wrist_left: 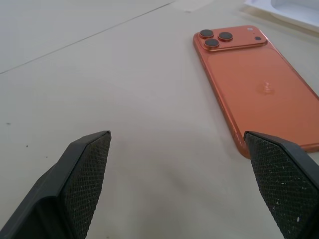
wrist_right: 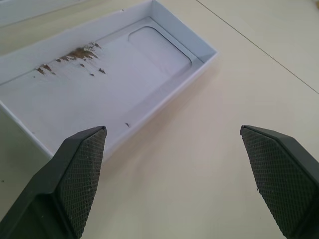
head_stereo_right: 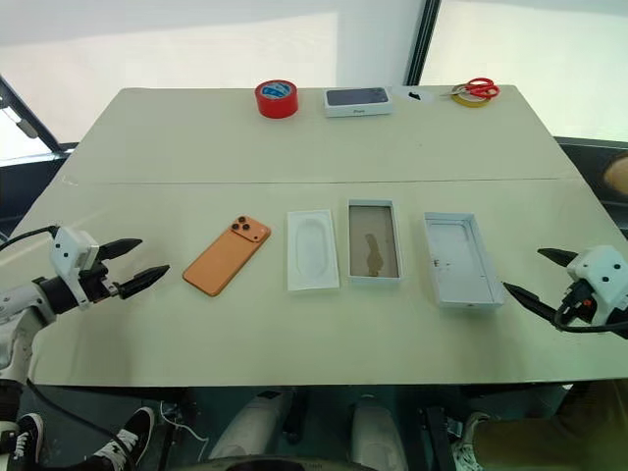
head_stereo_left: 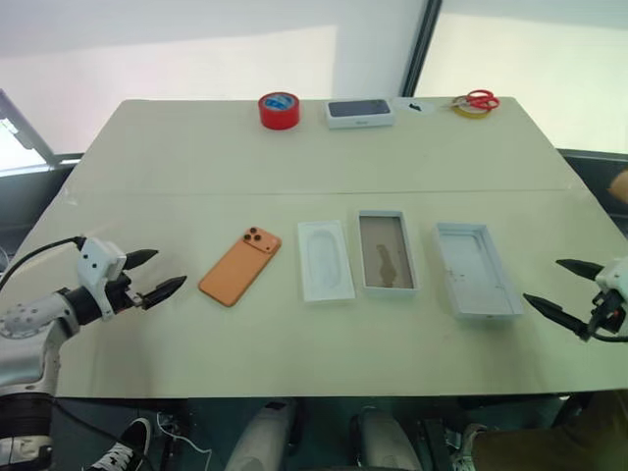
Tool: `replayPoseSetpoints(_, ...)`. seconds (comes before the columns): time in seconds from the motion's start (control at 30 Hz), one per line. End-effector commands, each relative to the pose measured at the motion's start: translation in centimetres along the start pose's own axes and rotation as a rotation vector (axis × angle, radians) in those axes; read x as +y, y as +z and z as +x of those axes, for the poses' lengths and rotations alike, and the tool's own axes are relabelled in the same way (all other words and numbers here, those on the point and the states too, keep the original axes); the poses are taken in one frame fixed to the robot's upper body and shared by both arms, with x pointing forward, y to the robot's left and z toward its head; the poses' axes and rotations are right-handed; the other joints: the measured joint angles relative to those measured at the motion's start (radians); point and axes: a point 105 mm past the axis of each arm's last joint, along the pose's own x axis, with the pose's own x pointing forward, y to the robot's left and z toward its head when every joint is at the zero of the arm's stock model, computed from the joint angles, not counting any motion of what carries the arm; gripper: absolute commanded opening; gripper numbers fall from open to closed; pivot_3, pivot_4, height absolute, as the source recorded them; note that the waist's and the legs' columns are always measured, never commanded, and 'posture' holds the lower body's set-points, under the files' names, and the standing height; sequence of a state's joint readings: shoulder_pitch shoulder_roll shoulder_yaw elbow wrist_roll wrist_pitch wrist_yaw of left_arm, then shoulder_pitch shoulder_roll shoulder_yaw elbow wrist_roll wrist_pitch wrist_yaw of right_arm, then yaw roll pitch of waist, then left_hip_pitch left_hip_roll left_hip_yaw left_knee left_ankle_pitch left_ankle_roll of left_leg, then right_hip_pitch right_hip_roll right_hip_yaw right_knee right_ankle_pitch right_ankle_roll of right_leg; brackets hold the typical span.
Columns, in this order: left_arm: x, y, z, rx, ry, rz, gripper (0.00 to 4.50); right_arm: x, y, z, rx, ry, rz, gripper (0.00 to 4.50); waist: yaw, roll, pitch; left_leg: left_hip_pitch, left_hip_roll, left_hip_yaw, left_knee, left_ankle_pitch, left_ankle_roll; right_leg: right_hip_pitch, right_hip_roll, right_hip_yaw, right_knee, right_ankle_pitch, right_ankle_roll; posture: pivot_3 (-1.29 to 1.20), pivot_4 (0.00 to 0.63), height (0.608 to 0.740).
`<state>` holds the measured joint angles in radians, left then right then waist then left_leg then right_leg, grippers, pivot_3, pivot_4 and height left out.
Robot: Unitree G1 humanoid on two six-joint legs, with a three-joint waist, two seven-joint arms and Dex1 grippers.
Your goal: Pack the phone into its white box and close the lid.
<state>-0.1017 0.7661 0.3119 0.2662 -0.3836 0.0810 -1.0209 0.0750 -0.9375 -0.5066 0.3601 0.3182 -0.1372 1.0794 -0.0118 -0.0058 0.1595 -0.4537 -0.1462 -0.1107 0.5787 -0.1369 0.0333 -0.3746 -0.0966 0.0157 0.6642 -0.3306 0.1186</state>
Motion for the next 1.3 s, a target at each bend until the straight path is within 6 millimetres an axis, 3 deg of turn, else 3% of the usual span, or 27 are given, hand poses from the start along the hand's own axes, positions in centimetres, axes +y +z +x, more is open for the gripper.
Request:
replayPoseSetpoints(0.03, 0.4, 1.1, -0.7, -0.041, 0.017, 0.047, 4.48, -1.4, 0.5, -0.9, -0.009, -0.058, -0.037, 4.50, 0.000, 0.000, 0.000, 0.000, 0.000, 0.000, 0.000, 0.000, 0.000, 0.000, 0.000, 0.000, 0.000, 0.000, 0.000, 0.00, 0.150, 0.736)
replayPoseSetpoints(0.37, 0.1, 1.2, 0.0, -0.055, 0.002, 0.032, 4.48, -0.8, 1.2, 0.2, -0.035, -0.033, -0.050, 4.50, 0.000, 0.001, 0.000, 0.000, 0.000, 0.000, 0.000, 0.000, 0.000, 0.000, 0.000, 0.000, 0.000, 0.000, 0.000, 0.00, 0.150, 0.736)
replayPoseSetpoints(0.77, -0.3, 2.6, 0.4, -0.112, -0.028, 0.037, 4.48, -0.4, 2.1, 1.0, -0.059, -0.010, -0.053, 4.50, 0.000, 0.001, 0.000, 0.000, 0.000, 0.000, 0.000, 0.000, 0.000, 0.000, 0.000, 0.000, 0.000, 0.000, 0.000, 0.00, 0.150, 0.736)
replayPoseSetpoints(1.03, -1.1, 4.0, 2.4, -0.118, -0.018, 0.068, 4.48, 0.3, 4.1, 2.2, -0.093, 0.039, -0.065, 4.50, 0.000, 0.001, 0.000, 0.000, 0.000, 0.000, 0.000, 0.000, 0.000, 0.000, 0.000, 0.000, 0.000, 0.000, 0.000, 0.00, 0.150, 0.736)
replayPoseSetpoints(1.2, -5.0, 5.8, 6.0, -0.076, -0.057, -0.003, 4.48, 4.1, 8.8, 5.3, -0.205, 0.206, -0.149, 4.50, 0.001, 0.001, 0.000, 0.000, 0.000, 0.000, 0.000, 0.000, 0.000, 0.000, 0.000, 0.000, 0.000, 0.000, 0.000, 0.00, 0.150, 0.736)
replayPoseSetpoints(1.3, -8.7, 6.8, 7.6, -0.060, -0.210, -0.153, 4.48, 7.1, 11.2, 7.2, -0.273, 0.311, -0.167, 4.50, 0.000, 0.001, 0.000, 0.000, 0.000, 0.000, 0.000, 0.000, 0.000, 0.000, 0.000, 0.000, 0.000, 0.001, 0.002, 0.00, 0.150, 0.736)
